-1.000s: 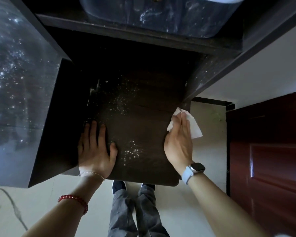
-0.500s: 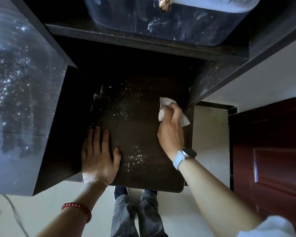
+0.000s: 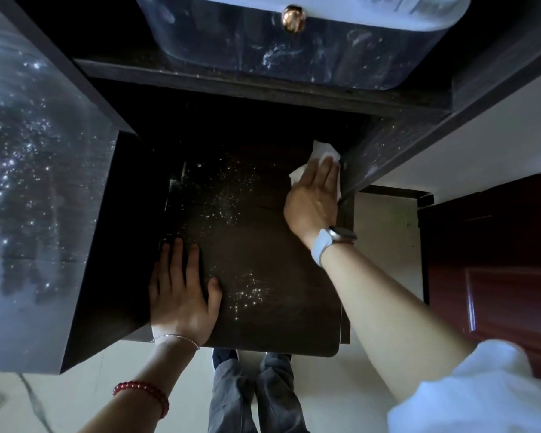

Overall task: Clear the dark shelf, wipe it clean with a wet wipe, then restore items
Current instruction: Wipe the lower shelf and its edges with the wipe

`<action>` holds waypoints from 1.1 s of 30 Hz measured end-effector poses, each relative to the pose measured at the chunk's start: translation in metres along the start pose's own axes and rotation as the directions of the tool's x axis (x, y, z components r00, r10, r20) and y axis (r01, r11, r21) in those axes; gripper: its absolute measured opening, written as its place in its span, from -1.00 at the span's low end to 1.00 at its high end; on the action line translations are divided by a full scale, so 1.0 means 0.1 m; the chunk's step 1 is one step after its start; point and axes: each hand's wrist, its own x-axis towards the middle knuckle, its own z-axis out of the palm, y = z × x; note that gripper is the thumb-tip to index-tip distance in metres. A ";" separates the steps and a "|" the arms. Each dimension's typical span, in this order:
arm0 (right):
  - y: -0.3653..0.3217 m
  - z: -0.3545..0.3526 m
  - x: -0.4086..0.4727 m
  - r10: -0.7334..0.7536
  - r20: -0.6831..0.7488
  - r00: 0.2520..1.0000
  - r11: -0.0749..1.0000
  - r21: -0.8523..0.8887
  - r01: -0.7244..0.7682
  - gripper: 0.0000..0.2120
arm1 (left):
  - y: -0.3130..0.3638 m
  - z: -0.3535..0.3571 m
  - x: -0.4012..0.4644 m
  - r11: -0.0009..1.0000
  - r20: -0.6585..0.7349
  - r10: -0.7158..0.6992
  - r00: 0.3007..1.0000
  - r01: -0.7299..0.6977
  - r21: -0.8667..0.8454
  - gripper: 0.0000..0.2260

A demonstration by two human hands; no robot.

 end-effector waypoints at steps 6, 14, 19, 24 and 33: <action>0.06 -0.01 -0.26 0.024 -0.032 0.999 0.979 0.201 -0.017 -0.46 | 0.00 -0.01 -0.01 1.000 0.015 -0.008 1.000 0.008 0.006 -0.45; 0.41 0.05 -0.79 -0.025 -0.103 0.994 0.967 0.251 0.050 -0.49 | 0.01 -0.01 0.00 1.000 0.018 -0.017 1.000 0.017 -0.008 -0.44; 0.34 0.12 -0.72 0.035 -0.161 0.986 0.969 0.249 0.007 -0.50 | 0.01 -0.01 0.00 1.000 0.017 -0.012 1.000 0.012 0.002 -0.44; 0.36 0.30 -1.25 -0.407 -0.103 0.908 0.887 0.194 0.419 -0.51 | 0.00 -0.02 0.00 1.000 0.033 -0.014 0.999 0.013 0.013 -0.45; 0.07 0.09 -0.25 -0.394 -0.007 0.919 0.917 0.065 0.394 -0.41 | -0.02 0.00 0.00 1.000 0.020 -0.003 1.000 0.003 0.008 -0.45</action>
